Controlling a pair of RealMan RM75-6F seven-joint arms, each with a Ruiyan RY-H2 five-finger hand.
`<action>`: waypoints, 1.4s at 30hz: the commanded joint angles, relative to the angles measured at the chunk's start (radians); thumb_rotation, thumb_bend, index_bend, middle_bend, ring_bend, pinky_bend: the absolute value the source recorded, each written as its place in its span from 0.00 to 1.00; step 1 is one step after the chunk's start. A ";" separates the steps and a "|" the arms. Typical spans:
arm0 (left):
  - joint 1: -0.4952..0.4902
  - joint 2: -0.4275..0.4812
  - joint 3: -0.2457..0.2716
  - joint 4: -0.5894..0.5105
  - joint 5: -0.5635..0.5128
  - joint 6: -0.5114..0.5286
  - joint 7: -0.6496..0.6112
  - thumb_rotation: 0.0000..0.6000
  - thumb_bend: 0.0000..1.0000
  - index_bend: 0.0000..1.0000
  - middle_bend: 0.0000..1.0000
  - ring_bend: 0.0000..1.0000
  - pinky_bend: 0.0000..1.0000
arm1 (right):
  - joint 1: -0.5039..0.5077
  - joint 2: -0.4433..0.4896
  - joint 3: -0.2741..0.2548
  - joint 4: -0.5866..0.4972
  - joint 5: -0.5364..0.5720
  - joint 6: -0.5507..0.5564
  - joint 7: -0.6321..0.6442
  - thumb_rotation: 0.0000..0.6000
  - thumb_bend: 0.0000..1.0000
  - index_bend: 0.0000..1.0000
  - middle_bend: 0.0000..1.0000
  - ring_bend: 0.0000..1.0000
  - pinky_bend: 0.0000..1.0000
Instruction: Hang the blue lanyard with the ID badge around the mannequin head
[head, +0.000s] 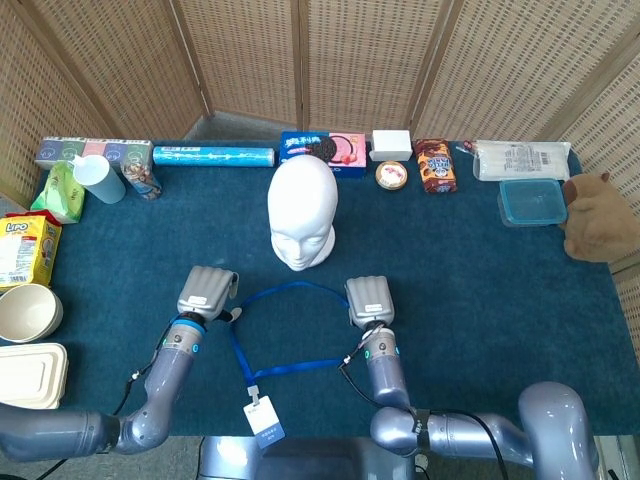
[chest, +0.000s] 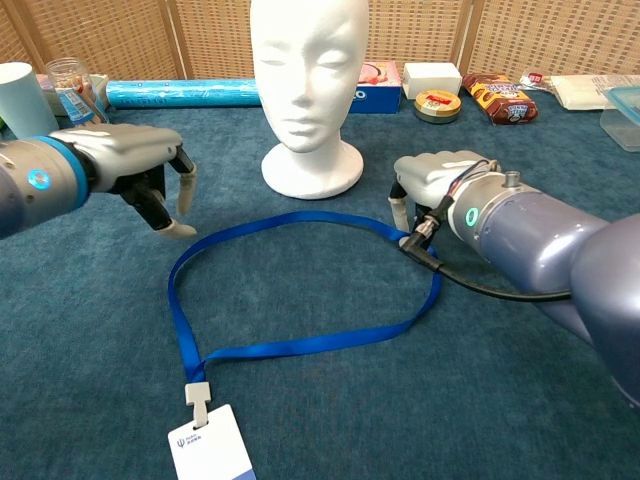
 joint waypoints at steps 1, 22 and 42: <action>-0.029 -0.046 -0.008 0.044 -0.040 0.019 0.015 0.86 0.27 0.56 1.00 1.00 1.00 | -0.001 0.002 -0.003 0.003 0.004 -0.004 0.004 1.00 0.45 0.60 0.97 1.00 1.00; -0.084 -0.143 -0.023 0.164 -0.158 0.027 0.018 0.85 0.24 0.56 1.00 1.00 1.00 | 0.001 0.013 -0.014 0.024 0.037 -0.030 0.027 1.00 0.45 0.60 0.97 1.00 1.00; -0.097 -0.148 -0.013 0.181 -0.182 0.035 0.021 0.85 0.31 0.56 1.00 1.00 1.00 | 0.005 0.019 -0.014 0.026 0.062 -0.037 0.042 1.00 0.45 0.60 0.97 1.00 1.00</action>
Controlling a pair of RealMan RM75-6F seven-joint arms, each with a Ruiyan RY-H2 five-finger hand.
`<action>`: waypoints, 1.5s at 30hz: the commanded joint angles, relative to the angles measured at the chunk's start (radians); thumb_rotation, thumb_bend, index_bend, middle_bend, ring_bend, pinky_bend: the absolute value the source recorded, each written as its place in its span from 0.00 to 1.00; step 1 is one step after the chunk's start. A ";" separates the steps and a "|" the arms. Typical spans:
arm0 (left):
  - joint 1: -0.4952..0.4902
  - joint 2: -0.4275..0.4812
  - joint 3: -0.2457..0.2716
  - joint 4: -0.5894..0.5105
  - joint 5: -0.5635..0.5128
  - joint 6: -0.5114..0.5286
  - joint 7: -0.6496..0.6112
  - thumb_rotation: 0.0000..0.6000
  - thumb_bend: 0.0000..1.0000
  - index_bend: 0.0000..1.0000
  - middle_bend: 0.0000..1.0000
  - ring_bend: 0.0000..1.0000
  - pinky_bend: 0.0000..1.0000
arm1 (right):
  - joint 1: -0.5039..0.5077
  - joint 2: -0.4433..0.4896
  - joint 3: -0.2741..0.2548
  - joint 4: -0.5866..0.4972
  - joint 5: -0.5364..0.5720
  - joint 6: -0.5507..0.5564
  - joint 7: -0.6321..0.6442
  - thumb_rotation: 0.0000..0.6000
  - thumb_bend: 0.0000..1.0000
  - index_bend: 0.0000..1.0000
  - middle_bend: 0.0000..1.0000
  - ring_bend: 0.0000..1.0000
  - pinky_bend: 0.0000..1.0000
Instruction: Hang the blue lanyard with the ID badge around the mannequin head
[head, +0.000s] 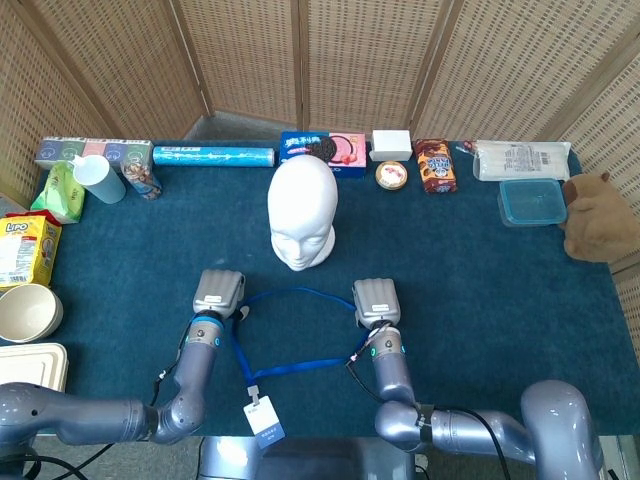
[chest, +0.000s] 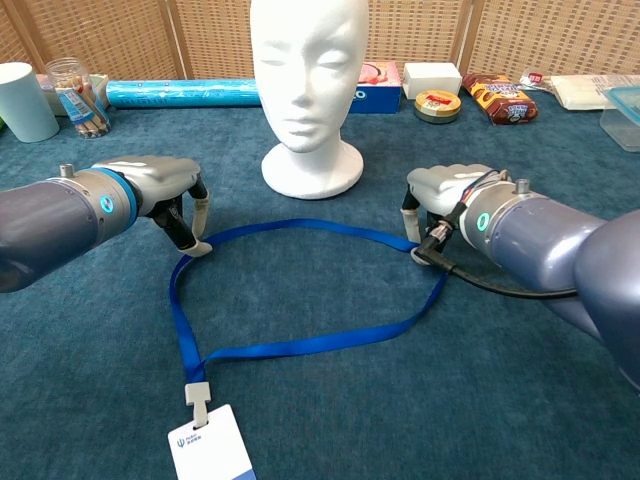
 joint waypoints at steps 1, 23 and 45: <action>-0.002 0.000 0.000 0.003 -0.005 -0.001 0.001 0.86 0.31 0.56 1.00 1.00 1.00 | 0.000 0.002 0.001 -0.001 0.002 0.000 0.002 1.00 0.45 0.60 0.97 1.00 1.00; -0.018 -0.008 -0.001 0.014 -0.047 0.000 0.025 0.86 0.39 0.56 1.00 1.00 1.00 | 0.001 0.016 0.003 -0.008 0.029 -0.010 0.018 1.00 0.46 0.60 0.97 1.00 1.00; 0.020 0.038 0.001 -0.024 0.004 0.026 -0.047 0.86 0.45 0.64 1.00 1.00 1.00 | -0.018 0.051 -0.005 -0.067 0.006 -0.009 0.076 1.00 0.46 0.61 0.97 1.00 1.00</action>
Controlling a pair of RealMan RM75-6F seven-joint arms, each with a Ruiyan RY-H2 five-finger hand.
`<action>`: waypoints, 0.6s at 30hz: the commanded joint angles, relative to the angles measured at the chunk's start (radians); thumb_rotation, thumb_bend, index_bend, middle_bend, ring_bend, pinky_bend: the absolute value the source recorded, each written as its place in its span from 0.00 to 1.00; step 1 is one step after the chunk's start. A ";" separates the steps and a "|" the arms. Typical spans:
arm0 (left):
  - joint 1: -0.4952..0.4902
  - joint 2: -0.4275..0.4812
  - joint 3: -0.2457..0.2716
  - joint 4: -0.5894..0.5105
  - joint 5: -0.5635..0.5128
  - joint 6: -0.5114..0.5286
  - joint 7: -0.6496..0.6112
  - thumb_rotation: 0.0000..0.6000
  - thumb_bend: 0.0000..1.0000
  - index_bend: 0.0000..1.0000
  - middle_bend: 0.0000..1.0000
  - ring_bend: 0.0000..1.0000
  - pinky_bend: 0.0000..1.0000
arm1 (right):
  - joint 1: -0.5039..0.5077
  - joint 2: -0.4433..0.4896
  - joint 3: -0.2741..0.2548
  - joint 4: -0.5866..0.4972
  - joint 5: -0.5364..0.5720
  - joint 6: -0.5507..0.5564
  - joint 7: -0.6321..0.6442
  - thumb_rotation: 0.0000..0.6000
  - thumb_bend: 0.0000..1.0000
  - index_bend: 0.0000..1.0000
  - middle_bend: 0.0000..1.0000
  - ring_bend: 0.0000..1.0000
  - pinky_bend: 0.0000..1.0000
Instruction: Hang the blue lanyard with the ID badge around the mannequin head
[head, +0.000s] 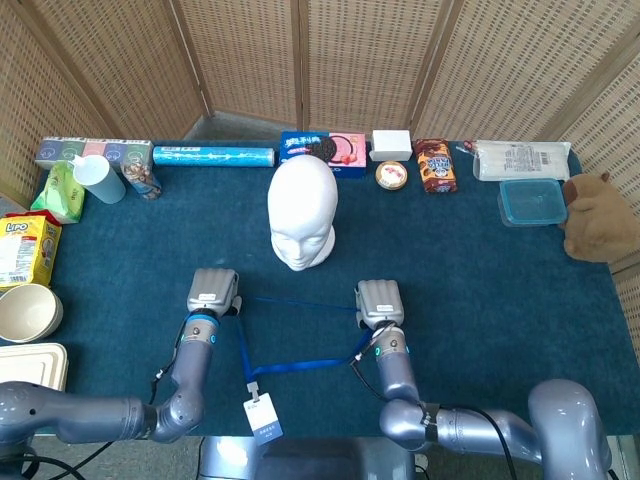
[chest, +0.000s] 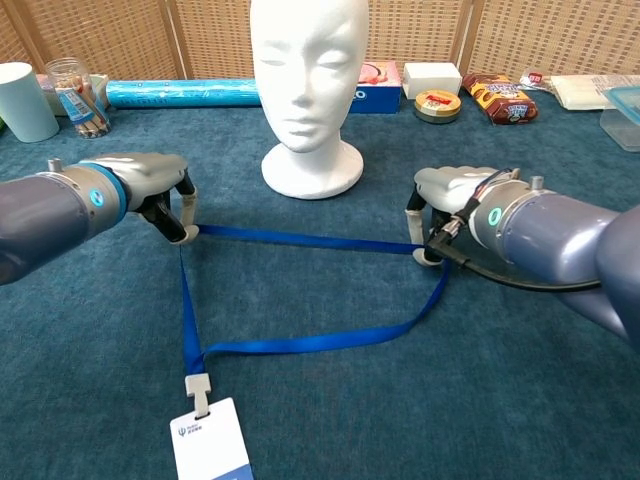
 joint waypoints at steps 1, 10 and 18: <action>0.032 0.037 0.008 -0.039 0.051 0.008 -0.055 0.85 0.45 0.64 1.00 1.00 1.00 | -0.016 0.026 -0.004 -0.050 -0.035 0.011 0.030 1.00 0.46 0.61 0.97 1.00 1.00; 0.119 0.164 0.051 -0.177 0.245 0.024 -0.210 0.86 0.45 0.64 1.00 1.00 1.00 | -0.060 0.127 -0.015 -0.264 -0.187 0.055 0.118 1.00 0.46 0.61 0.98 1.00 1.00; 0.158 0.289 0.041 -0.313 0.378 0.058 -0.280 0.86 0.45 0.64 1.00 1.00 1.00 | -0.079 0.242 0.014 -0.464 -0.278 0.047 0.191 1.00 0.46 0.61 0.98 1.00 1.00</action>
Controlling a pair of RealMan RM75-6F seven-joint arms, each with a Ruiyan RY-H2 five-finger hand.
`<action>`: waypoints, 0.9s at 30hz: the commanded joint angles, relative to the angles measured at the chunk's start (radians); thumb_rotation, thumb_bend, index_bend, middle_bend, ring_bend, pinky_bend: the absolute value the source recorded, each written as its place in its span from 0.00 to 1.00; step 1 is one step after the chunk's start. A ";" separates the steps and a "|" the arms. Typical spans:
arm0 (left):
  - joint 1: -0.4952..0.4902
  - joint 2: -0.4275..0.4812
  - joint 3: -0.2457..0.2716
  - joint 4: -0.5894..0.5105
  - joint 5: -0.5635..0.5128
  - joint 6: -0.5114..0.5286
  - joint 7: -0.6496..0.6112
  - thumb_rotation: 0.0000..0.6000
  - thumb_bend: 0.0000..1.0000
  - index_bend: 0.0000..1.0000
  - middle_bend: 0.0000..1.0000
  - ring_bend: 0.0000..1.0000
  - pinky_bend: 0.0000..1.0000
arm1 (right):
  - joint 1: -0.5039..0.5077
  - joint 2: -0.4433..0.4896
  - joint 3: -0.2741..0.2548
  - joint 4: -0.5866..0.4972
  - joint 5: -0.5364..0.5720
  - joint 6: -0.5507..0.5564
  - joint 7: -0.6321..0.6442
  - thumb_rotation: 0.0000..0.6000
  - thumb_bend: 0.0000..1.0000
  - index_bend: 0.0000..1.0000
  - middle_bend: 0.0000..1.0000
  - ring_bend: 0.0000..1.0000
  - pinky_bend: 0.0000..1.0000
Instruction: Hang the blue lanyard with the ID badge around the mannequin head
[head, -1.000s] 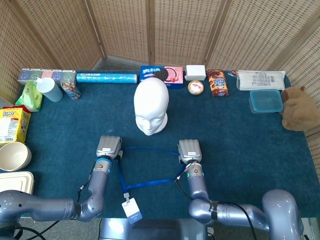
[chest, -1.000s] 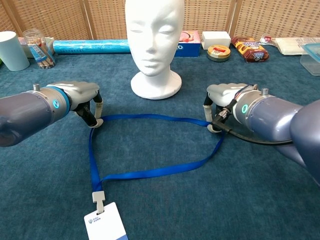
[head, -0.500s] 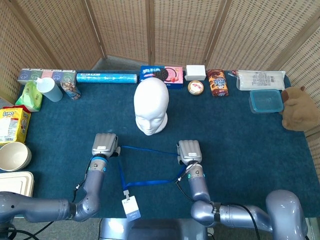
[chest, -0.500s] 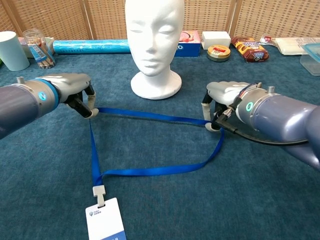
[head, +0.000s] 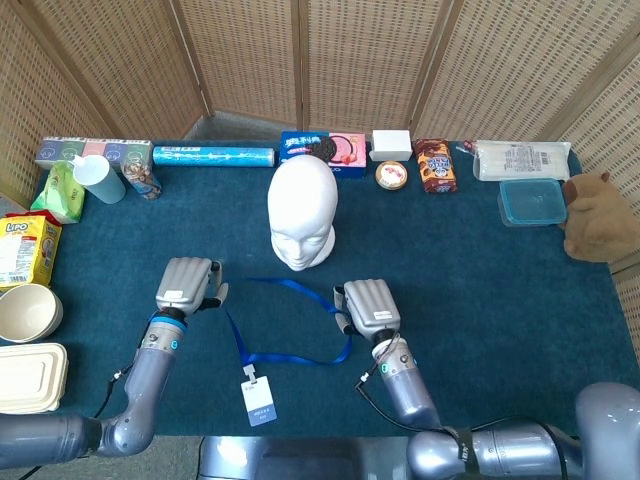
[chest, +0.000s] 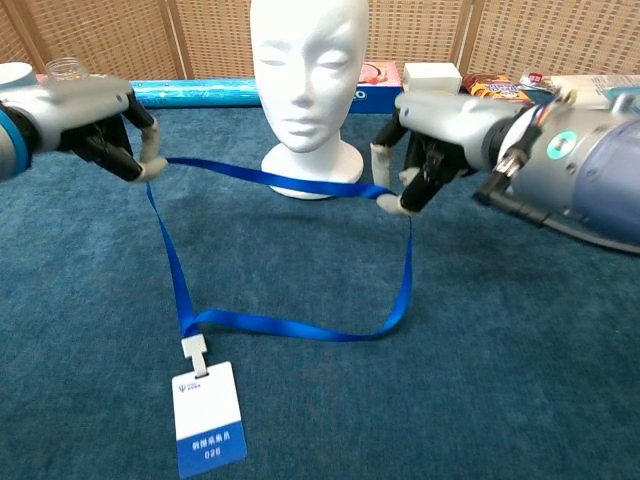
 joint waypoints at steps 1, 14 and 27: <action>0.021 0.059 -0.013 -0.067 0.055 0.026 -0.034 0.86 0.45 0.64 1.00 1.00 1.00 | -0.014 0.070 0.025 -0.099 -0.048 -0.006 0.051 1.00 0.46 0.61 0.98 1.00 1.00; -0.005 0.248 -0.158 -0.235 0.087 0.010 -0.108 0.86 0.45 0.64 1.00 1.00 1.00 | -0.019 0.290 0.167 -0.279 -0.044 -0.036 0.197 1.00 0.46 0.62 0.99 1.00 1.00; -0.072 0.263 -0.247 -0.259 0.005 0.010 -0.148 0.85 0.45 0.64 1.00 1.00 1.00 | 0.026 0.409 0.259 -0.232 0.013 -0.124 0.350 1.00 0.46 0.62 0.99 1.00 1.00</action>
